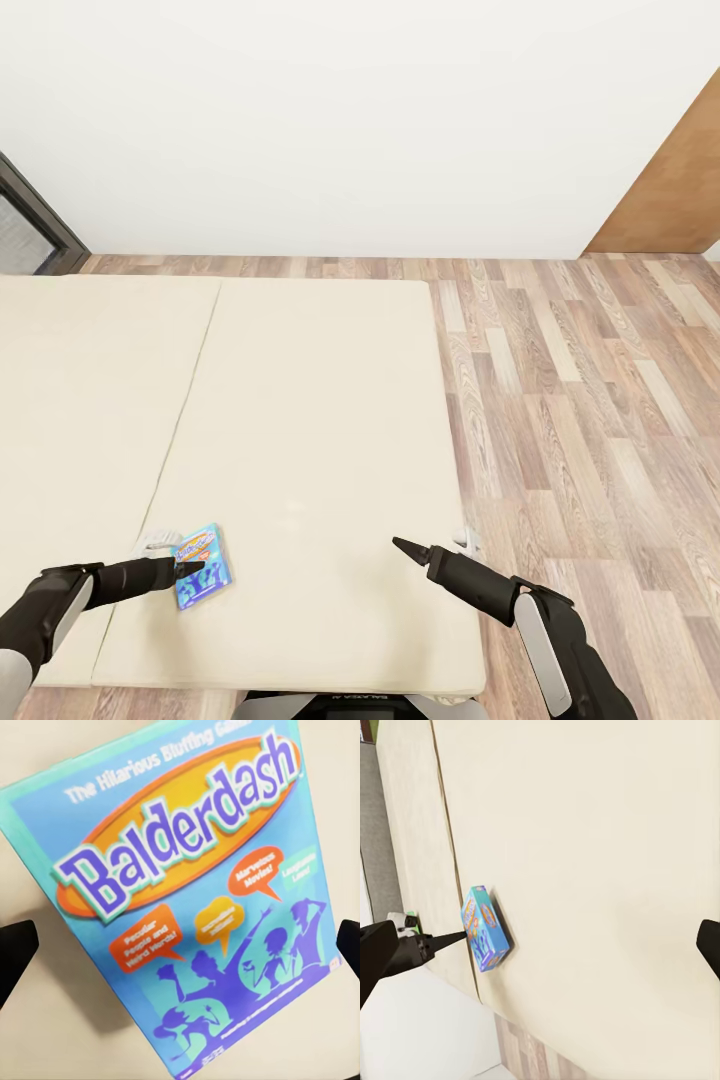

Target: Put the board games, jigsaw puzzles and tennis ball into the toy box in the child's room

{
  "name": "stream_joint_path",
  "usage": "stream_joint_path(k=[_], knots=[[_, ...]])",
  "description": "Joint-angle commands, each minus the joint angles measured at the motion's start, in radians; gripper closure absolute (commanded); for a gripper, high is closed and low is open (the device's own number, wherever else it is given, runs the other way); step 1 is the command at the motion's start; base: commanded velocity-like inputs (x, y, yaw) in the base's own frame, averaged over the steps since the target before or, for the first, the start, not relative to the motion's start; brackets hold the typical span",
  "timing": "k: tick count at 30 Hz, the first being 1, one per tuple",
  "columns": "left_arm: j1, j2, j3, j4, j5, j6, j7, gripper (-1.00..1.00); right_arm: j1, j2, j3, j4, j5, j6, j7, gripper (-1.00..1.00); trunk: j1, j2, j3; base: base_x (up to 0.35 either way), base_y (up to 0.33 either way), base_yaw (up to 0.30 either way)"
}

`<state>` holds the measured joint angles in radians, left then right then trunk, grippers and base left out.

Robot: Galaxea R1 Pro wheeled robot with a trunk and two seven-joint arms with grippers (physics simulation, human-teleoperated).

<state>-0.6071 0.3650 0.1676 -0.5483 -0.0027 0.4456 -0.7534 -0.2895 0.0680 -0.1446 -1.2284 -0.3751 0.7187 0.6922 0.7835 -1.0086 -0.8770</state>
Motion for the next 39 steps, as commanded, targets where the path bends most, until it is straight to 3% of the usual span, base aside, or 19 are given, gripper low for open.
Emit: stream_joint_path(k=[1,17,39], knots=[[0.000,-0.002,0.004,-0.001,-0.001,0.009,-0.003,-1.00,0.000,0.001,-0.003,0.000,-0.002,0.006,0.003,-1.00,0.000,0.000,-0.001,0.000,0.000,0.000],[0.000,-0.009,0.005,0.001,-0.002,0.009,0.020,-1.00,0.000,0.001,-0.003,0.000,-0.002,0.007,0.003,-1.00,0.000,0.000,-0.002,0.000,0.000,0.000],[0.000,-0.008,0.006,0.001,0.000,0.000,0.039,-1.00,0.000,0.001,0.000,-0.004,-0.004,0.006,0.004,-1.00,0.000,0.000,-0.027,0.000,0.000,0.000]])
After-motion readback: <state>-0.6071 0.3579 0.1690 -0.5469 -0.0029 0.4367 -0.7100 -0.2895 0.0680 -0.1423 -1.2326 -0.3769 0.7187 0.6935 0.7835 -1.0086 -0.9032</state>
